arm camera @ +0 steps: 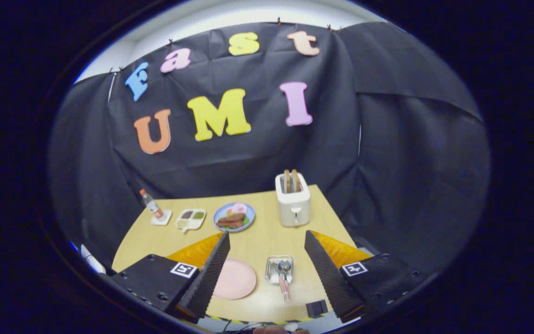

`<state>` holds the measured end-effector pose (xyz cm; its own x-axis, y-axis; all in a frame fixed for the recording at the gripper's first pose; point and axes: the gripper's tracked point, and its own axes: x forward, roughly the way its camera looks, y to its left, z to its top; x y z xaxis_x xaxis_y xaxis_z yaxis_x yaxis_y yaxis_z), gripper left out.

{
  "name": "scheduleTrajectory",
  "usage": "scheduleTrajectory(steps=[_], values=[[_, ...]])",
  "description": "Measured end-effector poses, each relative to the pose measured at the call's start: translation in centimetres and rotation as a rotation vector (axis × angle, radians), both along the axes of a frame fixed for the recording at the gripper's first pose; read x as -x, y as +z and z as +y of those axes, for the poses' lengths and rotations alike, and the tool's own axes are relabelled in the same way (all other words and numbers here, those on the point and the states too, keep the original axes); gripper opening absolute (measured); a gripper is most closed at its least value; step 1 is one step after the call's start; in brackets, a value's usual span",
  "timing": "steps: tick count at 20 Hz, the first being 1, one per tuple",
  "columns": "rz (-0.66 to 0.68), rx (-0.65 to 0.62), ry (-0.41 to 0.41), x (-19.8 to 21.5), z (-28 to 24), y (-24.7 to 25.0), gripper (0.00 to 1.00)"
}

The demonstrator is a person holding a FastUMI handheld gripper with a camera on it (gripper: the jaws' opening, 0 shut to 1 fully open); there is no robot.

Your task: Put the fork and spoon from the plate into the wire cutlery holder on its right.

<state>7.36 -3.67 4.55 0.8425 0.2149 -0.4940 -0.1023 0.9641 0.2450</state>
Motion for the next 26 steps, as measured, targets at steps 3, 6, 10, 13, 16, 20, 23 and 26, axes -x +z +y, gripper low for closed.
scheduleTrajectory(steps=[3,6,10,13,16,20,23,26], values=[[-0.250,0.019,-0.072,0.1,-0.1,3.3,0.97],[-0.379,0.038,-0.075,-0.1,-0.1,2.2,0.96],[-0.456,0.082,-0.062,0.0,-0.4,3.6,0.97],[-0.440,0.056,-0.025,0.5,0.8,3.5,0.96],[-0.415,0.027,-0.030,0.1,0.6,3.1,0.95],[-0.428,0.008,-0.033,-0.3,0.7,3.6,0.95],[-0.423,-0.007,-0.029,-0.4,0.8,3.5,0.95],[-0.401,-0.027,-0.041,-0.2,0.8,3.1,0.95]])
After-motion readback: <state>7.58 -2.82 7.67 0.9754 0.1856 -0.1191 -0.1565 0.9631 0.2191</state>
